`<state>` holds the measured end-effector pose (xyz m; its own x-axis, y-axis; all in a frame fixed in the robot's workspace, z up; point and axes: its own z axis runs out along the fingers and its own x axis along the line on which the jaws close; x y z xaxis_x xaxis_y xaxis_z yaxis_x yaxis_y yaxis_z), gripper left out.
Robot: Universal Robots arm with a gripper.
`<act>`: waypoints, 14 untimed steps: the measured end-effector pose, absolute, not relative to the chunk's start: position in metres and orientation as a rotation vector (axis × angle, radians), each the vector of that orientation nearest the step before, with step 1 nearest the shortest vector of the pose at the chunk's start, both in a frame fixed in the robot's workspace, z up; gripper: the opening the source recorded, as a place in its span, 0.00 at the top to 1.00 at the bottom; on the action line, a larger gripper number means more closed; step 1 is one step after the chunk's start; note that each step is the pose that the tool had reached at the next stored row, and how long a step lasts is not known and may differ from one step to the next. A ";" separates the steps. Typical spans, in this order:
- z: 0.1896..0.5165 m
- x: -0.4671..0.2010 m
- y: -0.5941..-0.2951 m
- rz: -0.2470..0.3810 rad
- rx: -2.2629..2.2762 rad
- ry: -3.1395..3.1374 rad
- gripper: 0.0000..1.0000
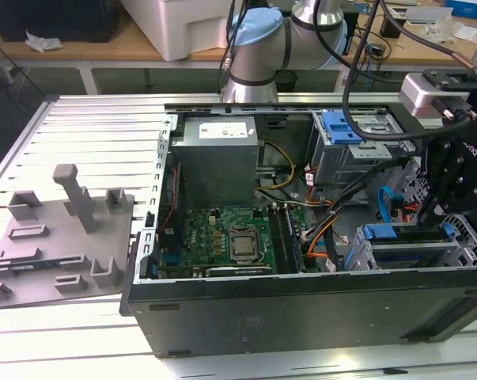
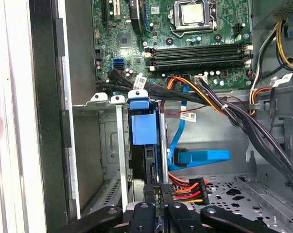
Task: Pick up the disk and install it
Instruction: 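Insert the first disk wire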
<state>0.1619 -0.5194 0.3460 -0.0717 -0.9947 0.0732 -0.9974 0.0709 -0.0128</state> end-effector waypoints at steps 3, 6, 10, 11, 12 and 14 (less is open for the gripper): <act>0.346 0.162 -0.519 0.092 2.111 -2.264 0.83; 0.345 0.162 -0.519 0.092 2.112 -2.262 0.83; 0.345 0.162 -0.519 0.092 2.115 -2.260 0.83; 0.345 0.162 -0.519 0.092 2.116 -2.260 0.83; 0.345 0.162 -0.519 0.092 2.116 -2.259 0.83; 0.344 0.162 -0.519 0.092 2.117 -2.258 0.83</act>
<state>0.1618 -0.5194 0.3443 -0.0645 -0.9952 0.0733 -0.9979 0.0637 -0.0128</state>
